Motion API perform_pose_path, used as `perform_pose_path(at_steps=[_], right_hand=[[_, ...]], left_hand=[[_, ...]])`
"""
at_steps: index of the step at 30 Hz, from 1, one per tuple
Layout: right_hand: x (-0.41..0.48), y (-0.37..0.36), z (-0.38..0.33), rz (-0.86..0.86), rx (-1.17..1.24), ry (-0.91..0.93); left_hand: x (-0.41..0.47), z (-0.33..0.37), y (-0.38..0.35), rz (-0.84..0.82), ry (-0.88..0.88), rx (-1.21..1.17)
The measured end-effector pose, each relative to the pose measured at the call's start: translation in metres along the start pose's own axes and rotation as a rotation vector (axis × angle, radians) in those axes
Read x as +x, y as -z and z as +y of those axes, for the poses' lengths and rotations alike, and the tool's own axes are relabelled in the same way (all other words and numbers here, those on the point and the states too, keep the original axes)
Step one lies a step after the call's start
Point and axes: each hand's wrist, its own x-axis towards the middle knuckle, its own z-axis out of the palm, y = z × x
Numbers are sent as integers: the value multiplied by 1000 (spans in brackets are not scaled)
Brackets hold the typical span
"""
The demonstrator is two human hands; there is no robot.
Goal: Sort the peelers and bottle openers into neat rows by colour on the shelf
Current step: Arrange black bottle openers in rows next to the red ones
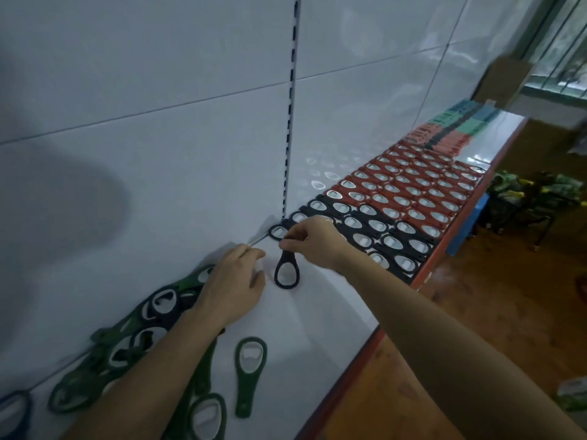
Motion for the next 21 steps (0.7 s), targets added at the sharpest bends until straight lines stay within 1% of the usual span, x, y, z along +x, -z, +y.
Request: perform_pose_path(at_steps=[2, 3, 5, 6, 8, 10, 12, 15, 18, 21], right_hand=[[8, -7, -3, 13, -44, 15], [9, -9, -3, 47, -24, 14], [7, -12, 4, 220, -11, 22], [3, -15, 11, 315, -38, 28], [-7, -18, 26, 418, -185, 62], [-18, -20, 42, 412, -402, 68], [-24, -21, 55, 344, -540, 16], [-29, -25, 68, 294, -564, -12], [-32, -30, 72, 296, -575, 18], [-33, -31, 69, 260, -595, 77]], left_hand=[[-4, 1, 2, 38, -30, -55], [-5, 1, 2, 28, -85, -48], [-6, 0, -1, -24, -207, 11], [-7, -2, -3, -55, -240, 34], [-7, -3, -6, -93, -235, 59], [-6, -1, -7, -105, -186, 80], [-4, 3, -10, -114, -144, 129], [-1, 8, -15, -144, -101, 201], [-2, 8, -19, -150, -84, 196], [-2, 8, -20, -148, -89, 193]])
